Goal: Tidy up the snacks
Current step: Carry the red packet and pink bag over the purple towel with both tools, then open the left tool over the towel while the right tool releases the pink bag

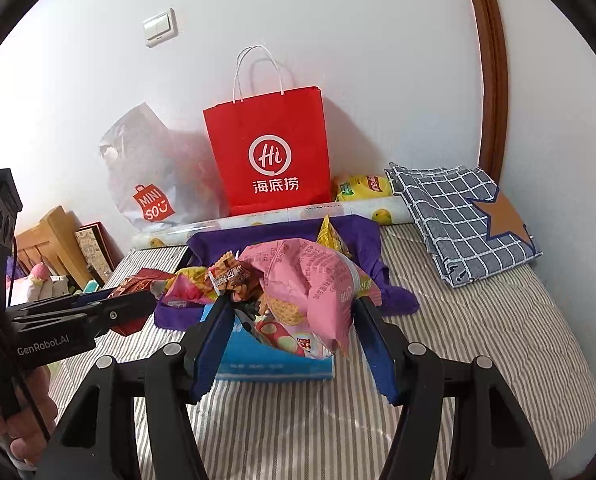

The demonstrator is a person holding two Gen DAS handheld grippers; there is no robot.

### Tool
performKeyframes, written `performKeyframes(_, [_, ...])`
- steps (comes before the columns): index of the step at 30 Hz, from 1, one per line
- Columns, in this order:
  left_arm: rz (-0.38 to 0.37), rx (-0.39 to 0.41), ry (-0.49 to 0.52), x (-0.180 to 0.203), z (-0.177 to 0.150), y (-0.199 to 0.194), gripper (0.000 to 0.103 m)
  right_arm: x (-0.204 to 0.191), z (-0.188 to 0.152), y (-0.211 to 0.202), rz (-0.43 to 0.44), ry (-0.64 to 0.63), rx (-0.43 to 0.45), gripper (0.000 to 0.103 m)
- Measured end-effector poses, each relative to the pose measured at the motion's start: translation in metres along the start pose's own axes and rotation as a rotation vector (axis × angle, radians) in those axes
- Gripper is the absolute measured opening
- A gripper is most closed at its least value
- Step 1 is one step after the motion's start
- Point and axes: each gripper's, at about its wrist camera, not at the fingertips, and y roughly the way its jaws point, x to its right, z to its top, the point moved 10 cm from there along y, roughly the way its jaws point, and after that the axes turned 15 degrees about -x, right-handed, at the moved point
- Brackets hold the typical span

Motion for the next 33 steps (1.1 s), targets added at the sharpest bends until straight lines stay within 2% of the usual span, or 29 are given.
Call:
performKeyframes(7, [0.007,-0.007,-0.004,-0.008,0.021,0.015,0.041,0.013,0.017,0.019,-0.007,0.001,-0.011,0.060])
performKeyframes(16, [0.032,-0.016,-0.059,-0.038,0.048,0.034,0.041,0.029,0.035,0.053,-0.011,0.008,-0.039,0.060])
performKeyframes(33, [0.099,-0.041,-0.107,-0.075,0.077,0.063,0.041,0.035,0.056,0.112,0.034,-0.006,-0.087,0.060])
